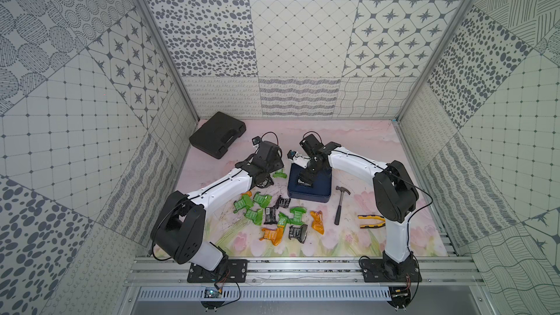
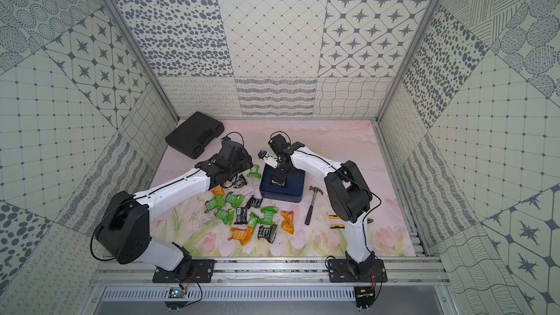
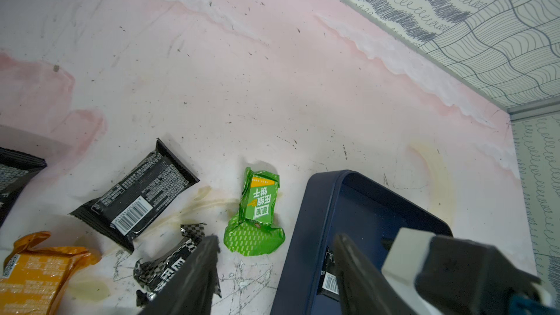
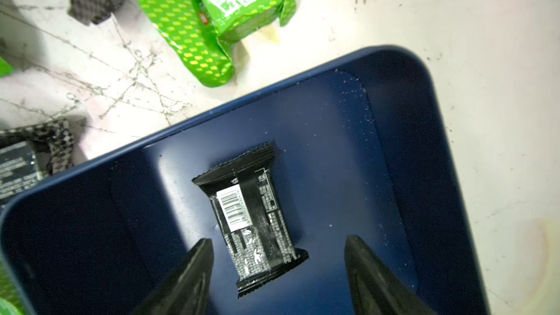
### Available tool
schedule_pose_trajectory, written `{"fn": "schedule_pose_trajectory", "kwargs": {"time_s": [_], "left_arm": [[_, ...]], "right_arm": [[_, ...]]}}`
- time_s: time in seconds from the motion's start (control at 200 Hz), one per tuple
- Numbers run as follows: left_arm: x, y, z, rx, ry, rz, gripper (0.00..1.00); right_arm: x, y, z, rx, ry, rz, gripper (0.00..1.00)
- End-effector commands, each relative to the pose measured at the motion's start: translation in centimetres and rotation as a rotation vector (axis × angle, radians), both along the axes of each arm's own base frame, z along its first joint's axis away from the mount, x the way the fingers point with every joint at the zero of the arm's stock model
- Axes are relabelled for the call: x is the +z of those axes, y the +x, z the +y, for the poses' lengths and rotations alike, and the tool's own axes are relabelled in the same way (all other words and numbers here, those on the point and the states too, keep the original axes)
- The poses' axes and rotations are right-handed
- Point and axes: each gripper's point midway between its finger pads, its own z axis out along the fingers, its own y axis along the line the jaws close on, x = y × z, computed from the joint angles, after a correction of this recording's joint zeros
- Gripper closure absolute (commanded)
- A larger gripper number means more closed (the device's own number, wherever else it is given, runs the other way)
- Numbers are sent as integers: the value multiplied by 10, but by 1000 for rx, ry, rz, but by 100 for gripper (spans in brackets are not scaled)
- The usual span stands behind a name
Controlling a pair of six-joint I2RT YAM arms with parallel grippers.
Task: Take the cookies out of the storage box
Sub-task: Pick up the cookie from the storage box.
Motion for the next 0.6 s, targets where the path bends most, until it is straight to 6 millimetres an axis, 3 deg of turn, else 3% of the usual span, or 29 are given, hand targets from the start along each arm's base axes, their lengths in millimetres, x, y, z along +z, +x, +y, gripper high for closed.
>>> {"fn": "schedule_pose_trajectory", "kwargs": {"time_s": [0.0, 0.59], "left_arm": [[13, 6, 3, 40, -27, -60, 36], [14, 1, 13, 112, -76, -89, 37]], "right_arm": [[-12, -5, 1, 74, -29, 15, 26], [-41, 1, 9, 122, -61, 24, 30]]}}
